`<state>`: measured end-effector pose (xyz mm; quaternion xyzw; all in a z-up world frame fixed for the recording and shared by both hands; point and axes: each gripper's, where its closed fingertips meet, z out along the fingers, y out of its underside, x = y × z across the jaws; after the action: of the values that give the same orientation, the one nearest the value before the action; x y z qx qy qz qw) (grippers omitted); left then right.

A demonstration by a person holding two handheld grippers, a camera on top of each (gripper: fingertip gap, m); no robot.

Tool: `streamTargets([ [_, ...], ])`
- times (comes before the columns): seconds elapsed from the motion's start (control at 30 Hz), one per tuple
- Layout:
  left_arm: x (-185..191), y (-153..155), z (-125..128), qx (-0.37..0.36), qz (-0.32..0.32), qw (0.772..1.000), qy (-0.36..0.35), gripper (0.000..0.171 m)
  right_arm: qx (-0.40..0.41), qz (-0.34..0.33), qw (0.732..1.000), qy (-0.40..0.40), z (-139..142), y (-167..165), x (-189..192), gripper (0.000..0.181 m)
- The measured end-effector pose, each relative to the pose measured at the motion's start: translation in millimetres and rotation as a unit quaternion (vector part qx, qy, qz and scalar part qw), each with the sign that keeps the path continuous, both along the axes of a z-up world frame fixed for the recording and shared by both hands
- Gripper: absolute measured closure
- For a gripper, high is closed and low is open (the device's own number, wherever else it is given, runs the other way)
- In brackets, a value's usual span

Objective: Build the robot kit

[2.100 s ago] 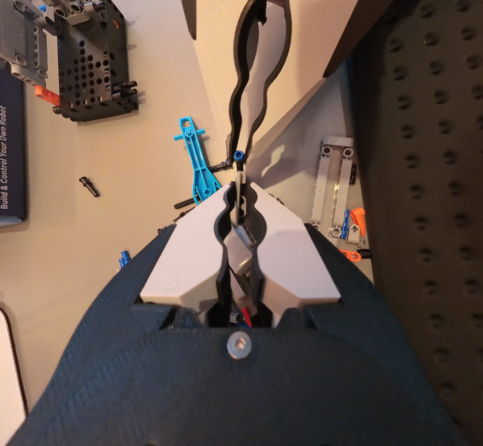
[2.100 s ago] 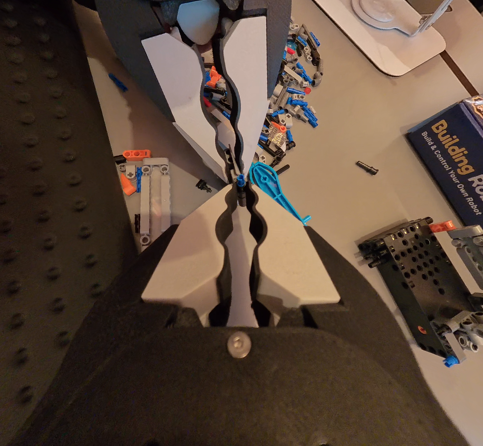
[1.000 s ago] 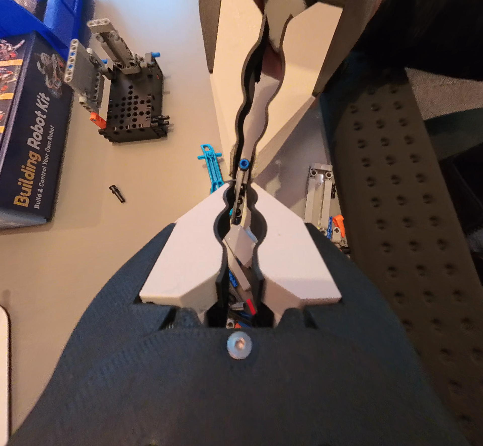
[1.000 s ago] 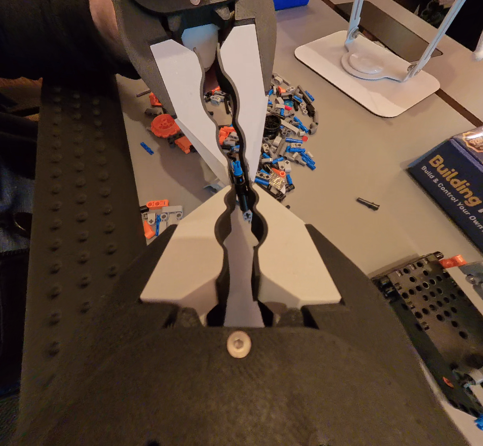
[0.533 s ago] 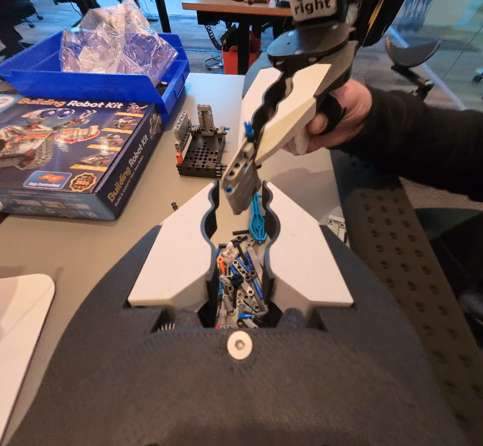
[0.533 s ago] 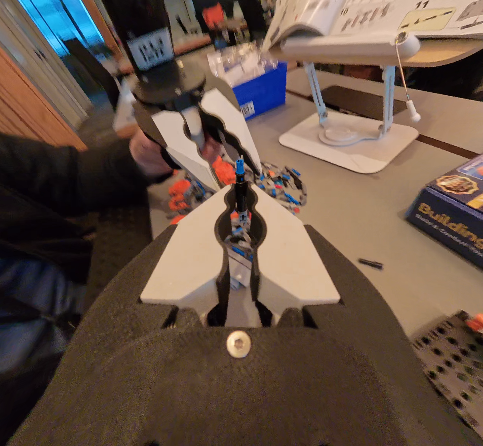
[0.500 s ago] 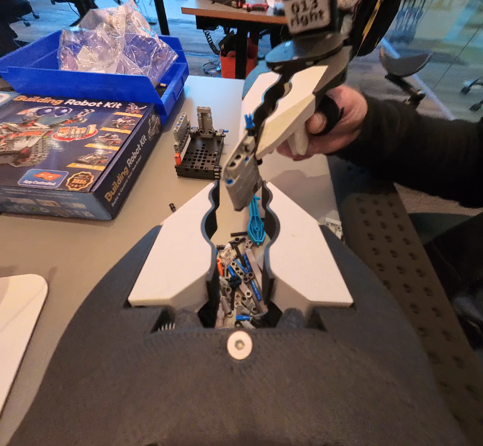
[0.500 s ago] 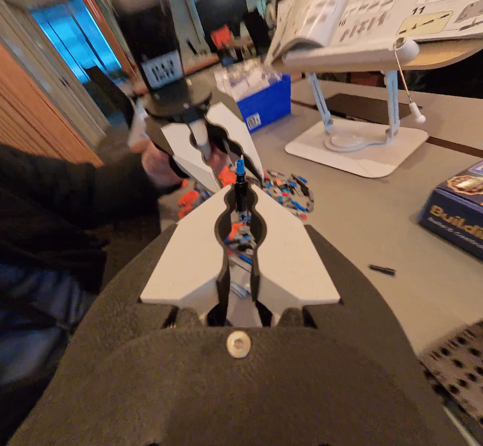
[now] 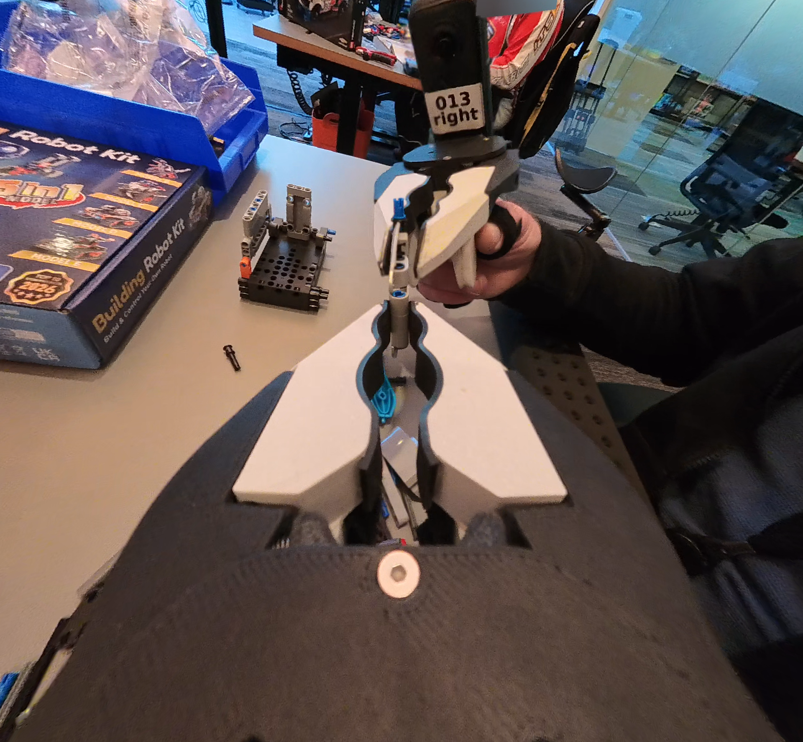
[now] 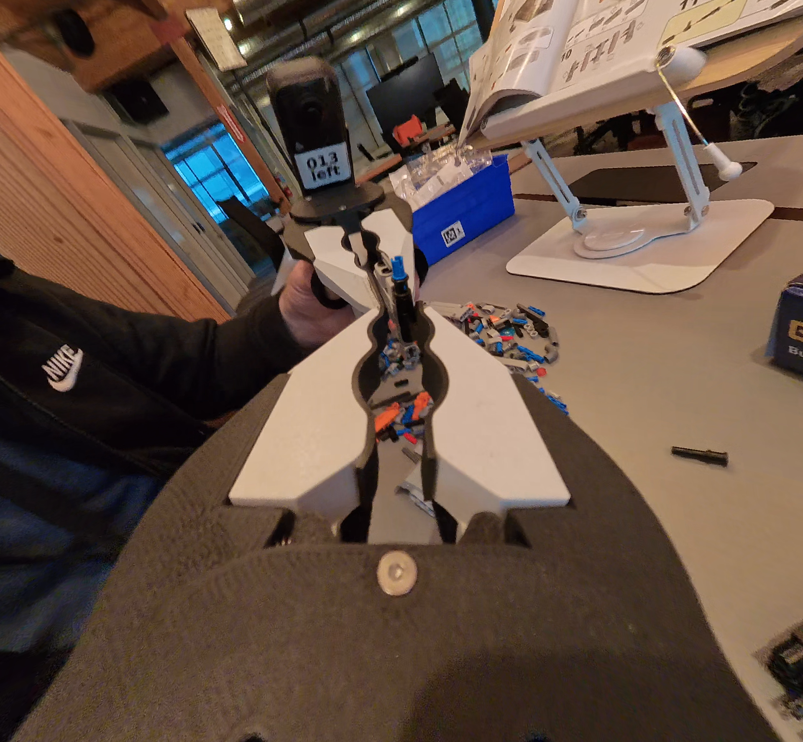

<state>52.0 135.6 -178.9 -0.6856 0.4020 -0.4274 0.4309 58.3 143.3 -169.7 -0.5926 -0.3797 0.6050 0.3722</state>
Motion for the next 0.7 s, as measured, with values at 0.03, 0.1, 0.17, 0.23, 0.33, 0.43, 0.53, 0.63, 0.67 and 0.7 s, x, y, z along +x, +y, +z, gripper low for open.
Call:
streamTargets([
  [0.03, 1, -1, -1, -0.007, -0.006, 1.0, -0.002, 0.167, 0.01, 0.002, 1.0, -0.011, -3, -2, -1, 0.171],
  [0.1, 2, -4, -4, -0.02, -0.017, 1.0, -0.001, 0.167, 0.018, 0.008, 1.0, -0.02, -5, -4, -1, 0.174],
  [0.17, 2, -3, -8, -0.023, -0.018, 1.0, 0.006, 0.167, 0.02, 0.012, 0.999, -0.037, -10, -6, 0, 0.175],
  [0.23, 3, 0, -12, -0.013, -0.008, 1.0, 0.014, 0.164, 0.021, 0.004, 0.999, -0.05, -13, -4, 2, 0.177],
  [0.33, 0, 6, -13, -0.003, 0.006, 1.0, 0.021, 0.158, -0.001, -0.01, 0.999, -0.045, -11, -2, 12, 0.176],
  [0.43, -3, 9, -14, 0.013, 0.021, 0.999, 0.038, 0.158, -0.032, -0.052, 0.995, -0.077, -25, 5, 31, 0.177],
  [0.53, -2, 9, -20, 0.017, 0.024, 0.998, 0.057, 0.161, -0.064, -0.116, 0.984, -0.122, -47, 14, 63, 0.177],
  [0.63, 2, 8, -27, 0.018, 0.022, 0.997, 0.071, 0.162, -0.095, -0.17, 0.964, -0.183, -78, 17, 103, 0.176],
  [0.67, 3, 7, -29, 0.016, 0.021, 0.997, 0.074, 0.162, -0.101, -0.193, 0.953, -0.21, -90, 19, 117, 0.177],
  [0.7, 3, 7, -30, 0.014, 0.02, 0.997, 0.074, 0.162, -0.105, -0.214, 0.942, -0.235, -101, 22, 131, 0.177],
])
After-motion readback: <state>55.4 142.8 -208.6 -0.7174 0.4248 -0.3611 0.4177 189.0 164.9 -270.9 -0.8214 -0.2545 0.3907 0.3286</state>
